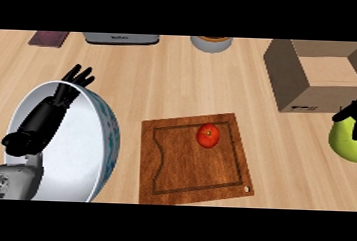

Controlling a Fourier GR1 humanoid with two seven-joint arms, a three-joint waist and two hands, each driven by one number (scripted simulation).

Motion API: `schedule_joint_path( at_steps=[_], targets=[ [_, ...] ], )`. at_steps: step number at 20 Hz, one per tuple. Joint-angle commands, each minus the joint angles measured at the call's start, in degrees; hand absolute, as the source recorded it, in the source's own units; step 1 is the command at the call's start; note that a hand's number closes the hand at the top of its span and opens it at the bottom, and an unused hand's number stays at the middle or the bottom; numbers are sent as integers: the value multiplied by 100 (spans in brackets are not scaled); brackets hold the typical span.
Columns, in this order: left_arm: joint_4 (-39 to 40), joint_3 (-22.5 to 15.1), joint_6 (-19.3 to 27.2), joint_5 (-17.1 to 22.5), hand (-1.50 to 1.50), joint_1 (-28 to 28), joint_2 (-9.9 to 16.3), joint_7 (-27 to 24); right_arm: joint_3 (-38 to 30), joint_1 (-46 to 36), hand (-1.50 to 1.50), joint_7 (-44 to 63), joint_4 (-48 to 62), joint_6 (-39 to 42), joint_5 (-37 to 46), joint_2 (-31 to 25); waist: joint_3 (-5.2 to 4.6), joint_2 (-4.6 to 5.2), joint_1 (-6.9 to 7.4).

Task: Pick the pear from the cutting board and place it in the cardboard box

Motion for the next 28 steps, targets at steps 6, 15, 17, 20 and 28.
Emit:
schedule_joint_path(
  at_steps=[6, 15, 17, 20, 28],
  targets=[
    [232, -324, 23, -220, 0, -218, -330, -160, -668, -1616, 150, 1427, 1740, 765, -510, -44, -2, 50, 289],
    [231, -297, -57, -191, 0, -579, -334, 18, -53, -2955, 150, 167, 4318, 90, 1219, -342, 11, 137, 512],
    [149, -313, -169, -157, 0, -379, -260, -185, 325, -3076, 150, 391, 4531, 360, 1581, -427, 7, 161, 637],
    [354, -386, -70, -277, 0, -551, -371, -177, 619, -3279, 150, 141, 5122, 272, 1991, -271, 13, 176, 580],
    [227, -335, -148, -203, 0, -604, -313, -118, 1256, -3706, 150, -315, 6285, 291, 2895, -560, 26, 228, 746]
  ],
)
